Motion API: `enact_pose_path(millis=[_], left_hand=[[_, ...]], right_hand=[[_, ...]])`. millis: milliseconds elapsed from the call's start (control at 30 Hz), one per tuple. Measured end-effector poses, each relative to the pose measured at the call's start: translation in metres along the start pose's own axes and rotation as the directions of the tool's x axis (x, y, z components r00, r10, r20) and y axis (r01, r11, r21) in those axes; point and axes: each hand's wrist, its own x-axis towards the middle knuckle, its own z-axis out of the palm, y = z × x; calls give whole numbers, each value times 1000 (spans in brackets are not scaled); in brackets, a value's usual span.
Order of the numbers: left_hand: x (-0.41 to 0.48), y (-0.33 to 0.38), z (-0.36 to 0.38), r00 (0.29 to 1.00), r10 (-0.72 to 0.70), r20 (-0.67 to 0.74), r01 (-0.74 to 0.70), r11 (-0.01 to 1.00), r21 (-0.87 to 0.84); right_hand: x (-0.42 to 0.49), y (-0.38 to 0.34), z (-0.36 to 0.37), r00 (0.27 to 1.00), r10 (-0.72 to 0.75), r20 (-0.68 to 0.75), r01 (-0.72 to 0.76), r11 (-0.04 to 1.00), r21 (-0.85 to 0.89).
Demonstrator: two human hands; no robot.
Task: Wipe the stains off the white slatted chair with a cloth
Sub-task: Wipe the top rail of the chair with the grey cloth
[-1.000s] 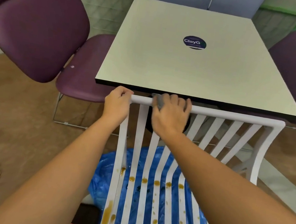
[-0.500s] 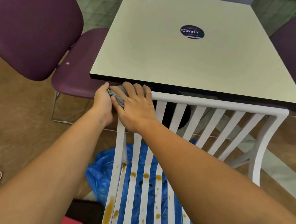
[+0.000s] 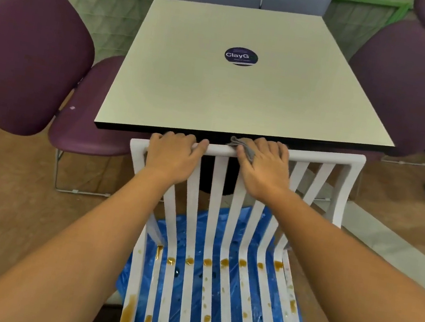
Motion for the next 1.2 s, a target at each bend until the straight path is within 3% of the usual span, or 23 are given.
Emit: enact_pose_path(millis=[367, 567, 800, 933, 1033, 1200], left_hand=[[19, 25, -6, 980, -113, 166, 105, 993, 57], [15, 37, -2, 983, -151, 106, 140, 985, 105], [20, 45, 0, 976, -158, 149, 147, 986, 81], [23, 83, 10, 995, 11, 103, -21, 995, 98], [25, 98, 17, 998, -9, 57, 2, 992, 124], [21, 98, 22, 999, -45, -8, 46, 994, 102]], right_hand=[[-37, 177, 6, 961, 252, -117, -254, 967, -5], [-66, 189, 35, 934, 354, -42, -351, 935, 52], [-159, 202, 73, 924, 284, 257, -293, 956, -5], [-125, 209, 59, 947, 278, 160, -280, 960, -7], [-98, 206, 52, 952, 284, 117, -292, 955, 59], [-169, 199, 74, 922, 295, 252, -327, 940, 95]])
